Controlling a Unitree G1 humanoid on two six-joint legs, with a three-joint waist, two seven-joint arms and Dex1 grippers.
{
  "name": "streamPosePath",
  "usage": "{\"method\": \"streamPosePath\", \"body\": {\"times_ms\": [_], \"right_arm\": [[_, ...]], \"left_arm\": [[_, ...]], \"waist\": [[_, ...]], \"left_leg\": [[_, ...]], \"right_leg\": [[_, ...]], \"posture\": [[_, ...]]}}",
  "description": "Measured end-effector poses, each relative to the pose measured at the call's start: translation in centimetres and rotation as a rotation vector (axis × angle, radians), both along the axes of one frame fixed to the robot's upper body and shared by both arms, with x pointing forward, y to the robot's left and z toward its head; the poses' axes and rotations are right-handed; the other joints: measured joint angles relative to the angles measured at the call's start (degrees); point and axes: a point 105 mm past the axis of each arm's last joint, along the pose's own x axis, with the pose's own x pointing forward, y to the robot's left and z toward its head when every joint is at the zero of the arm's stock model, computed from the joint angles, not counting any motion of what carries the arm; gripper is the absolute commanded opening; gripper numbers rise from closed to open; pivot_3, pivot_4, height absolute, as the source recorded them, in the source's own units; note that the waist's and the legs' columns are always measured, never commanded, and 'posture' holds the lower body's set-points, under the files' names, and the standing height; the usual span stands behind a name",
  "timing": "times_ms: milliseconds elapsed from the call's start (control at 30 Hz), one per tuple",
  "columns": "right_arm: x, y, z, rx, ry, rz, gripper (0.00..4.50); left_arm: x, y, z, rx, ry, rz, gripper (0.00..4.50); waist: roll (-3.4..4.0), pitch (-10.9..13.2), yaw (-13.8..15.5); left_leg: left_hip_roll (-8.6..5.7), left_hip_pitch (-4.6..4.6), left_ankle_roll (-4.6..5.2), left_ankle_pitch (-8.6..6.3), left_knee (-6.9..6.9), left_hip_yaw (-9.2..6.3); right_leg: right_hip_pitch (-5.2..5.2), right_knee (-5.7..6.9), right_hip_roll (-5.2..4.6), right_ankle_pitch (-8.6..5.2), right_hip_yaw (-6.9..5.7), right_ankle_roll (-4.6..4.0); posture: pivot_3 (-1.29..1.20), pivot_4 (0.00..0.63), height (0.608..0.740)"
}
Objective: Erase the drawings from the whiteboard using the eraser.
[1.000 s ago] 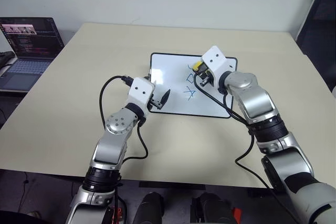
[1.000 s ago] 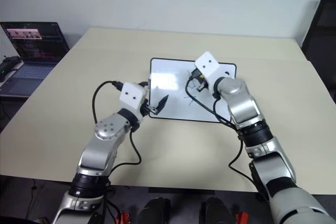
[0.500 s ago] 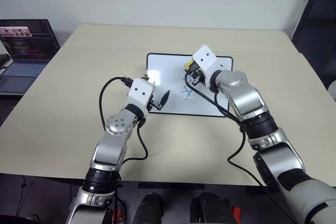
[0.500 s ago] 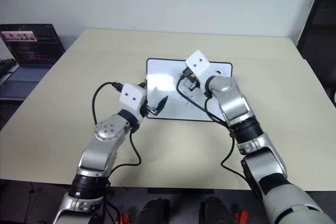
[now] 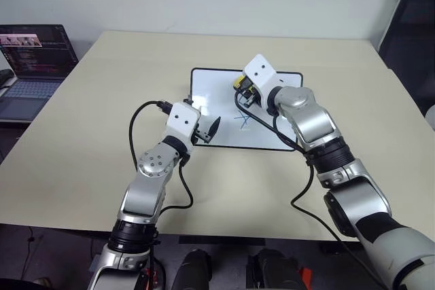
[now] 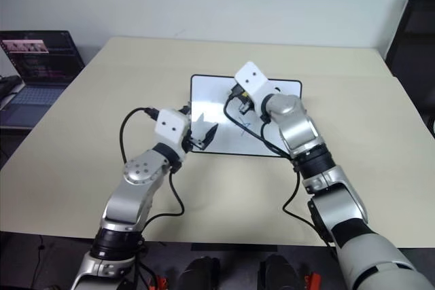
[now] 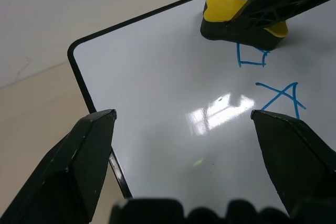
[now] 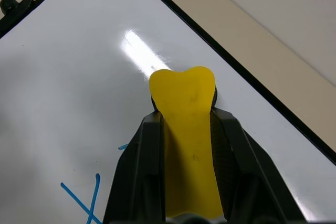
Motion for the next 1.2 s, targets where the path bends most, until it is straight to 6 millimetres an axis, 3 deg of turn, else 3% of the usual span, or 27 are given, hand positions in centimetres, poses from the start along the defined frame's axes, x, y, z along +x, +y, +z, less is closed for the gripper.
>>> {"method": "streamPosePath", "body": {"times_ms": [533, 833, 1000, 1200], "right_arm": [[-1.3, -5.0, -1.0, -0.078, -0.020, -0.062, 0.86], [-1.7, -5.9, -1.2, -0.074, -0.005, -0.098, 0.86], [-1.9, -6.6, -0.8, -0.016, 0.018, -0.151, 0.86], [-3.3, -8.8, -0.1, 0.147, 0.078, -0.260, 0.86]], "left_arm": [[0.1, -0.1, 0.3, -0.003, -0.006, -0.005, 4.50], [0.3, -0.2, 0.1, 0.001, 0.006, -0.018, 4.50], [0.3, -0.5, 0.4, 0.001, -0.001, -0.037, 4.50], [-0.5, -0.9, 0.2, -0.024, 0.024, -0.107, 4.50]], "waist": [[-0.02, 0.00, 0.76], [-0.03, 0.00, 0.74], [-0.03, 0.01, 0.75], [-0.03, 0.02, 0.60]], "left_leg": [[-0.06, -0.02, 0.00, 0.00, 0.04, -0.09], [-0.07, -0.01, 0.01, 0.00, 0.07, -0.09], [-0.07, -0.03, 0.00, 0.00, 0.06, -0.08], [-0.05, -0.14, 0.00, 0.00, -0.05, -0.05]], "right_leg": [[0.09, -0.05, -0.04, 0.02, -0.08, 0.04], [0.10, -0.05, -0.04, 0.03, -0.08, 0.06], [0.08, -0.06, -0.04, 0.03, -0.07, 0.06], [-0.02, -0.19, -0.04, 0.03, -0.02, 0.06]], "posture": [[0.00, 0.150, 0.740], [0.00, 0.150, 0.740], [0.00, 0.150, 0.740], [0.00, 0.150, 0.740]]}}
